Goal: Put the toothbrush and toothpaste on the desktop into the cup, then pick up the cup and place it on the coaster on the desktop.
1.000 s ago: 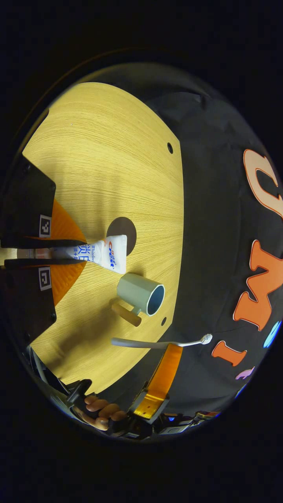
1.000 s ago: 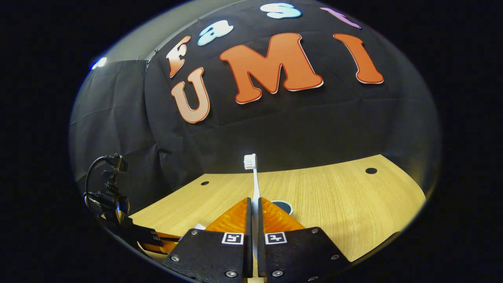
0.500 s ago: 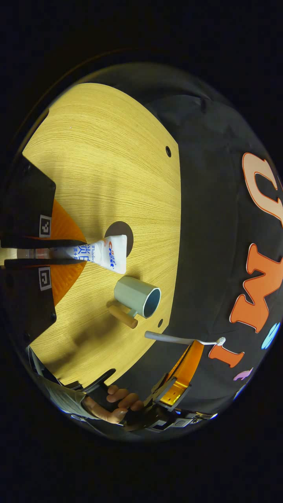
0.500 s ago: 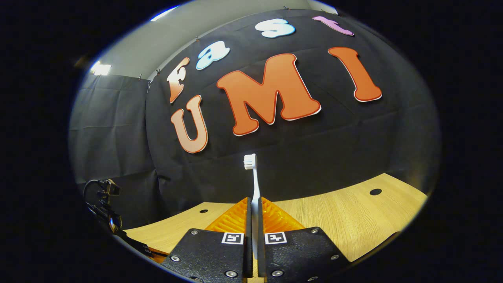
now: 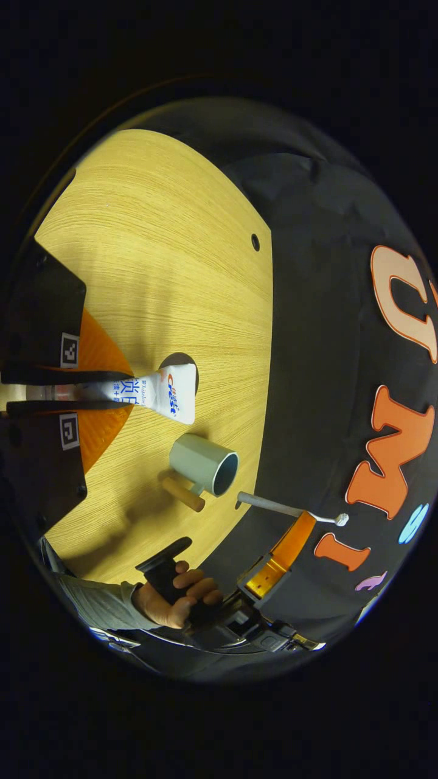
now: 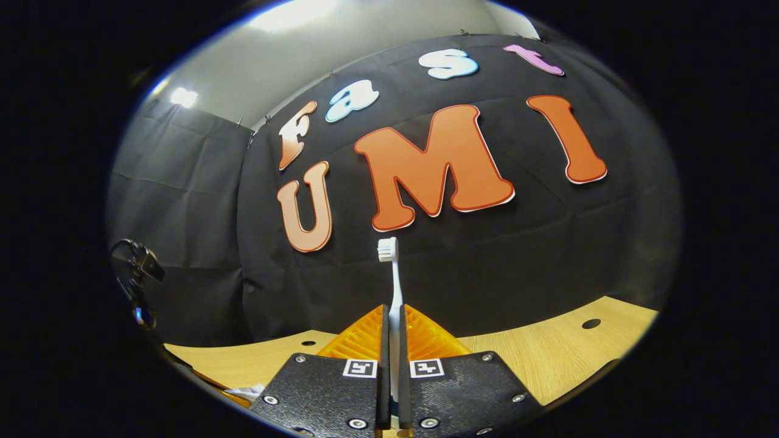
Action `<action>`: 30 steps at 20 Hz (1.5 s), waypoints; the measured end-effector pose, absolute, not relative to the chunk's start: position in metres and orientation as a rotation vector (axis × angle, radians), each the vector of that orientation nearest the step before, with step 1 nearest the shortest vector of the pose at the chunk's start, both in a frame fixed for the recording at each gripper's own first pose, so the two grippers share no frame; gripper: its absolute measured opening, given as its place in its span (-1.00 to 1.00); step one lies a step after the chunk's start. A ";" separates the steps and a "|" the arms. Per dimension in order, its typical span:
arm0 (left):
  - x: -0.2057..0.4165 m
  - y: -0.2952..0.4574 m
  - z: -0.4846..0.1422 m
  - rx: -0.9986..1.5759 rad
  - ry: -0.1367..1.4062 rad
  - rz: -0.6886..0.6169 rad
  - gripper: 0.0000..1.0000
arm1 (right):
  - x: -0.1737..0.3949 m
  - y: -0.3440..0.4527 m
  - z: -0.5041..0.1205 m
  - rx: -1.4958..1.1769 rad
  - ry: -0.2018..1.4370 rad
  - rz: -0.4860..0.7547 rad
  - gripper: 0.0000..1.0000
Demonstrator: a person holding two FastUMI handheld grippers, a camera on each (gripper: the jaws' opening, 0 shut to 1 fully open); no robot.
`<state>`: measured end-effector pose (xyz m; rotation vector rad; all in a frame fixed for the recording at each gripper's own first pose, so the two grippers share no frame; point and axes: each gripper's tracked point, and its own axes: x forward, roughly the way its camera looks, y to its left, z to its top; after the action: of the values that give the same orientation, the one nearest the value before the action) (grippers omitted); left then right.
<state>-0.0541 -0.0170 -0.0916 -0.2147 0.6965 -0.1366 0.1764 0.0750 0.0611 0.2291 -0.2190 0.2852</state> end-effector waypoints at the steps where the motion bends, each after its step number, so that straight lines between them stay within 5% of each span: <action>1: -0.055 -0.017 -0.090 -0.216 0.695 -0.133 -0.73 | 0.179 0.075 0.057 0.226 -0.210 0.288 -0.89; 30: -0.049 0.021 0.023 -0.193 0.625 -0.086 -0.74 | 0.188 0.074 -0.038 0.252 0.050 0.251 -0.87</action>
<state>-0.0493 0.0212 0.0232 -0.1927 0.6252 -0.0859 0.1881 0.0741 -0.0378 0.2517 0.0501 0.2513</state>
